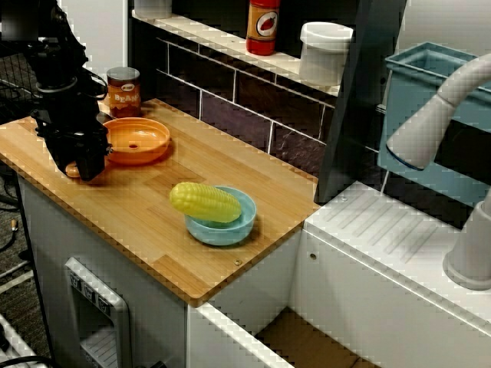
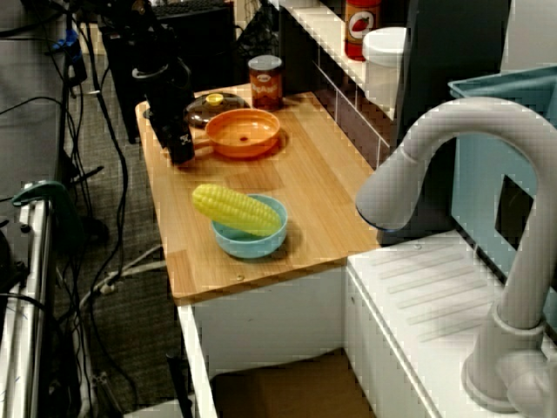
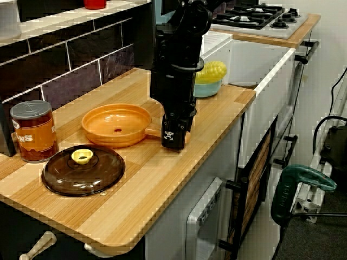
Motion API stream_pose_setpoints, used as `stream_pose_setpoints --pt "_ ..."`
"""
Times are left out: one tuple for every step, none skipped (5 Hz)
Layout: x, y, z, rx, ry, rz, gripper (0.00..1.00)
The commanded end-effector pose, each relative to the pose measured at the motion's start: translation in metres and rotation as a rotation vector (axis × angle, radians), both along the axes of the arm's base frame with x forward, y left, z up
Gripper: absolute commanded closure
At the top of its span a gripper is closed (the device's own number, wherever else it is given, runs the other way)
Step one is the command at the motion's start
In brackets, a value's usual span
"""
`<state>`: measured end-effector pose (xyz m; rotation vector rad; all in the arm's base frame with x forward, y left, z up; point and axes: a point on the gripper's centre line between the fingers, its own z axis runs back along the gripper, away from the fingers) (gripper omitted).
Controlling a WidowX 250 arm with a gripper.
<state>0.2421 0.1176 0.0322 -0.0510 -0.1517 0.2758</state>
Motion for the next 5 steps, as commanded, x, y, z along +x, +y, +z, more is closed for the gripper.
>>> stream_pose_setpoints --pt "0.016 0.012 0.042 -0.028 -0.064 -0.003 1.0" --pt "0.023 0.008 0.051 -0.016 -0.063 -0.005 1.0" --pt "0.023 0.006 0.054 0.016 -0.072 -0.004 1.0" --pt "0.022 -0.006 0.056 0.078 -0.083 -0.02 1.0" --pt "0.02 -0.031 0.063 0.186 -0.129 -0.021 1.0"
